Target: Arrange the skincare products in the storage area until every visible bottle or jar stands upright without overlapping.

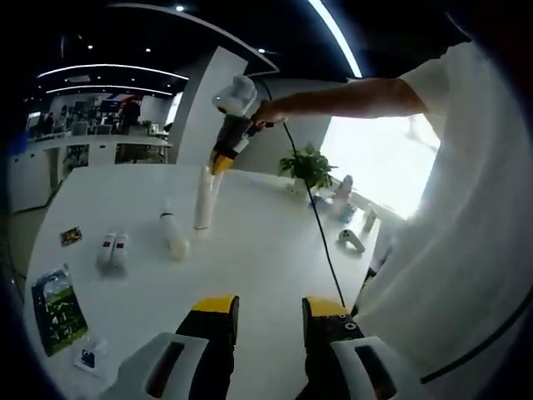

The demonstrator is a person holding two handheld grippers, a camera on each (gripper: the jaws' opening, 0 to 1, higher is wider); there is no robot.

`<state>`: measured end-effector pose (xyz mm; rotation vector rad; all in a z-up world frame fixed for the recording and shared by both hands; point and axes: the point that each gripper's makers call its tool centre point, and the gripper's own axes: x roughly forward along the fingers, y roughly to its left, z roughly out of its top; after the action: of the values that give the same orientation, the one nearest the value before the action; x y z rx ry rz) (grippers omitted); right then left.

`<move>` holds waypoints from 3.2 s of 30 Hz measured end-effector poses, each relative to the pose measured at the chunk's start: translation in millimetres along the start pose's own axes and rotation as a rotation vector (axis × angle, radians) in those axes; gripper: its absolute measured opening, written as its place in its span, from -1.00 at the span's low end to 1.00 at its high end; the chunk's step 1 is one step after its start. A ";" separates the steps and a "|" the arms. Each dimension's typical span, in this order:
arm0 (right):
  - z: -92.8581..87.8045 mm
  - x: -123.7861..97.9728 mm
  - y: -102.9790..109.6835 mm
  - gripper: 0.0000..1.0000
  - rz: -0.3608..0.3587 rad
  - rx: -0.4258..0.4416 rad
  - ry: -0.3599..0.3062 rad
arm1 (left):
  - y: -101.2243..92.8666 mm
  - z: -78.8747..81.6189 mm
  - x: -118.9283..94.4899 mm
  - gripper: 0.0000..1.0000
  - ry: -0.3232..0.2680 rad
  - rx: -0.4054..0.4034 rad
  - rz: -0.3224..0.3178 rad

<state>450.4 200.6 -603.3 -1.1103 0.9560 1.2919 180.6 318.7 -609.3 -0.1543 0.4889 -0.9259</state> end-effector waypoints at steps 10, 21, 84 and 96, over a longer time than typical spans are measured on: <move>-2.6 0.7 -5.7 -0.94 0.013 -0.001 0.000 | -2.4 -0.9 0.8 -0.37 0.004 -0.006 0.001; -3.3 1.5 -11.0 -0.89 0.013 0.017 0.010 | -12.6 -14.3 4.8 -0.36 0.080 0.059 -0.012; -27.0 -81.9 113.8 0.30 -0.460 0.965 -0.952 | 130.8 68.2 110.6 0.01 0.053 -0.011 0.187; -50.1 -77.4 144.4 0.30 -0.480 1.028 -0.930 | 138.7 41.8 156.0 0.10 0.151 -0.054 0.215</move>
<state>304.4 127.6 -551.6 0.1155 0.4458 0.6025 379.4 274.2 -671.4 -0.0785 0.6571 -0.7166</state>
